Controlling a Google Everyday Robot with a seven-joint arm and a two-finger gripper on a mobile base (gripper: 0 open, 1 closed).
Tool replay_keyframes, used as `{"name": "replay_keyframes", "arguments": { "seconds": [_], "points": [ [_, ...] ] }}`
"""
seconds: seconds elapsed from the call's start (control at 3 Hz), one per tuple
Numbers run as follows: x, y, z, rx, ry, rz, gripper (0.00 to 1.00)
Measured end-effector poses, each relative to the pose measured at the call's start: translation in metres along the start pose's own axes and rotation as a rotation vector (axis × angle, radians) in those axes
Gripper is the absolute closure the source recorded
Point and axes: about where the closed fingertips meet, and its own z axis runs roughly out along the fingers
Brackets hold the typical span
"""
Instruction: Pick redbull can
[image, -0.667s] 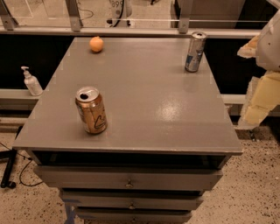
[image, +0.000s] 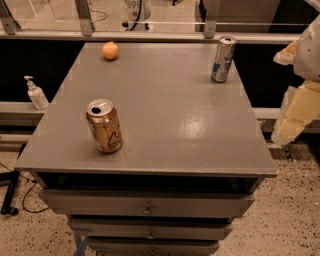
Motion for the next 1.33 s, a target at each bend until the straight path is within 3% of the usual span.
{"name": "replay_keyframes", "arguments": {
  "seconds": [0.33,0.67,1.0,1.33],
  "points": [
    [0.019,-0.043,0.017,0.058,-0.089,0.084,0.00],
    [0.028,-0.101,0.045,0.122,-0.217,0.186,0.00],
    [0.022,-0.159,0.079,0.160,-0.398,0.298,0.00],
    [0.003,-0.207,0.105,0.177,-0.597,0.370,0.00]
  ]
}}
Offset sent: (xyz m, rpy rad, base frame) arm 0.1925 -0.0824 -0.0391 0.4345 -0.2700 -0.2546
